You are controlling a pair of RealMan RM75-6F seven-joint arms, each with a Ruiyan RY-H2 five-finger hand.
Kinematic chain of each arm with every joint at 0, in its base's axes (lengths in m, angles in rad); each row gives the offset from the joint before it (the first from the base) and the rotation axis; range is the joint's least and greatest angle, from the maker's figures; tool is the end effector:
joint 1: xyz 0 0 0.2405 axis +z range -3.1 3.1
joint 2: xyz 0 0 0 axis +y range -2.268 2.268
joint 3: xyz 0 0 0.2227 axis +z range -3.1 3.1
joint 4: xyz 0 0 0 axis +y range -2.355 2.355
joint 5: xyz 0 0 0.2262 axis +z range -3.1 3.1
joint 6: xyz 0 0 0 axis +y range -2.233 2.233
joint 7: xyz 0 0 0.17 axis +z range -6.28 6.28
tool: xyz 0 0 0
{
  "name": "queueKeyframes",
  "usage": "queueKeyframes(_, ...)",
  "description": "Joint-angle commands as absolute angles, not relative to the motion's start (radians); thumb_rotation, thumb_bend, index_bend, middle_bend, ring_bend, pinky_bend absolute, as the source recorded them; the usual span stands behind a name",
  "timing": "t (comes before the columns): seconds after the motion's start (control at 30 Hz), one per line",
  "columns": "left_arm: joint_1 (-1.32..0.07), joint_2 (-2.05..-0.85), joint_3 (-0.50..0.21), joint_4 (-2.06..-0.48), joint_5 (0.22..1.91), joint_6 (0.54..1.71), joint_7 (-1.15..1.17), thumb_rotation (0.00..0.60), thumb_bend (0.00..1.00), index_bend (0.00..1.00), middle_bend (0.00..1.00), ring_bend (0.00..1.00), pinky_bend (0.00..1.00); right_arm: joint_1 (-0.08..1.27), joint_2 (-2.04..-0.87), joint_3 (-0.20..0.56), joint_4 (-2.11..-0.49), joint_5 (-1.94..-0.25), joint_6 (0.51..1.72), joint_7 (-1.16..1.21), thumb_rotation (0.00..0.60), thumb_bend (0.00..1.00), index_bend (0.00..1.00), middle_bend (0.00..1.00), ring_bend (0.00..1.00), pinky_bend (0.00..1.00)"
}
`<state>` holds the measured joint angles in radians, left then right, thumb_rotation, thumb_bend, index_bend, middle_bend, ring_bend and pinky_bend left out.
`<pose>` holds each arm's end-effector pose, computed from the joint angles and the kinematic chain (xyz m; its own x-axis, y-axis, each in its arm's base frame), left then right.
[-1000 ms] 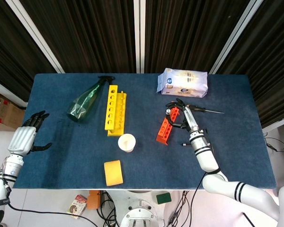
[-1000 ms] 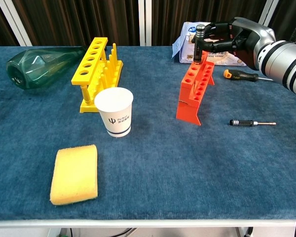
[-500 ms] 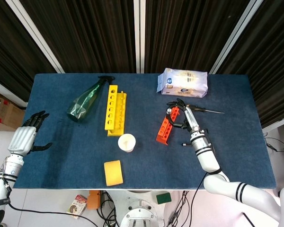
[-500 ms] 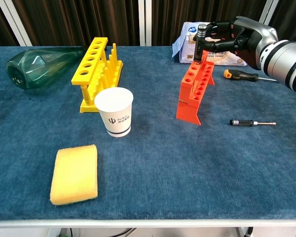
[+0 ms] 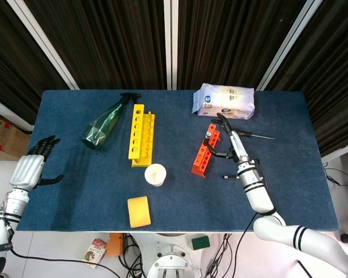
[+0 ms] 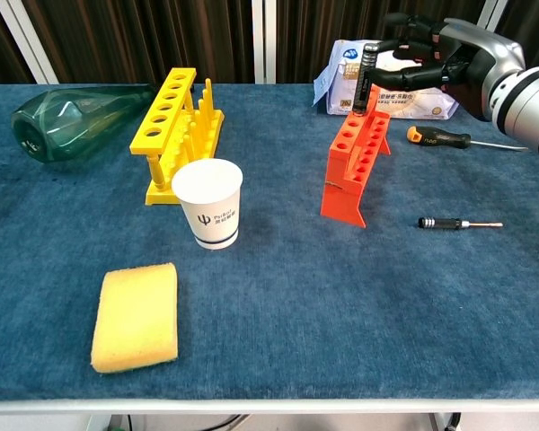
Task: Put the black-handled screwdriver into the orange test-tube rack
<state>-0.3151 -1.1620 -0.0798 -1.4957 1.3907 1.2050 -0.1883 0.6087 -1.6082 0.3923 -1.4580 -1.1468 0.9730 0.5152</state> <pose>-0.2849 0.2804 0.1005 0.2795 0.1579 0.9471 0.9599 -0.0680 -0.2719 -0.1158 -0.3710 -0.0117 -0.5323 -0.2783 0.7995 -0.8252 -0.0402 -0.5634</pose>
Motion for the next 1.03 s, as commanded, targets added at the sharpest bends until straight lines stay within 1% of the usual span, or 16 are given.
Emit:
queueKeyframes(0.03, -0.314, -1.161, -0.080, -1.498, 1.393, 1.210, -0.186, 0.600, 0.15, 0.09, 0.02, 0.01, 0.16, 0.585, -1.583, 0.372, -1.471, -1.219, 1.030, 0.522, 0.600, 0.25, 0.00, 0.04, 0.00, 0.00)
queueKeyframes(0.17, -0.309, -1.158, -0.080, -1.505, 1.398, 1.222, -0.179, 0.600, 0.15, 0.09, 0.02, 0.01, 0.16, 0.544, -1.527, 0.325, -1.484, -1.343, 1.127, 0.497, 0.600, 0.24, 0.00, 0.01, 0.00, 0.00)
queueKeyframes(0.27, -0.303, -1.154, -0.079, -1.515, 1.403, 1.236, -0.170, 0.600, 0.15, 0.09, 0.02, 0.01, 0.16, 0.493, -1.451, 0.271, -1.502, -1.431, 1.208, 0.440, 0.600, 0.24, 0.00, 0.01, 0.00, 0.00)
queueKeyframes(0.4, -0.291, -1.147, -0.075, -1.535, 1.410, 1.262, -0.140, 0.600, 0.15, 0.09, 0.02, 0.01, 0.16, 0.398, -1.346, 0.193, -1.503, -1.520, 1.341, 0.239, 0.600, 0.26, 0.00, 0.00, 0.00, 0.00)
queueKeyframes(0.5, -0.272, -1.141, -0.065, -1.553, 1.428, 1.298, -0.107, 0.600, 0.15, 0.09, 0.02, 0.01, 0.16, 0.311, -1.278, 0.138, -1.502, -1.518, 1.416, -0.006, 0.600, 0.29, 0.00, 0.00, 0.00, 0.00)
queueKeyframes(0.6, -0.246, -1.132, -0.043, -1.561, 1.463, 1.343, -0.076, 0.600, 0.15, 0.09, 0.02, 0.01, 0.16, 0.227, -1.237, 0.107, -1.521, -1.468, 1.484, -0.243, 0.600, 0.29, 0.00, 0.00, 0.00, 0.00)
queueKeyframes(0.7, -0.212, -1.122, -0.020, -1.563, 1.500, 1.400, -0.033, 0.600, 0.16, 0.09, 0.02, 0.01, 0.16, 0.160, -1.217, 0.080, -1.553, -1.423, 1.530, -0.352, 0.600, 0.29, 0.00, 0.00, 0.00, 0.00)
queueKeyframes(0.9, -0.147, -1.110, 0.014, -1.570, 1.559, 1.503, 0.035, 0.600, 0.16, 0.08, 0.00, 0.00, 0.16, 0.091, -1.205, 0.031, -1.570, -1.419, 1.553, -0.334, 0.600, 0.29, 0.00, 0.00, 0.00, 0.00)
queueKeyframes(1.03, -0.120, -1.112, 0.031, -1.559, 1.589, 1.543, 0.054, 0.600, 0.15, 0.08, 0.00, 0.00, 0.16, 0.081, -1.205, 0.027, -1.555, -1.430, 1.549, -0.282, 0.600, 0.29, 0.00, 0.00, 0.00, 0.00)
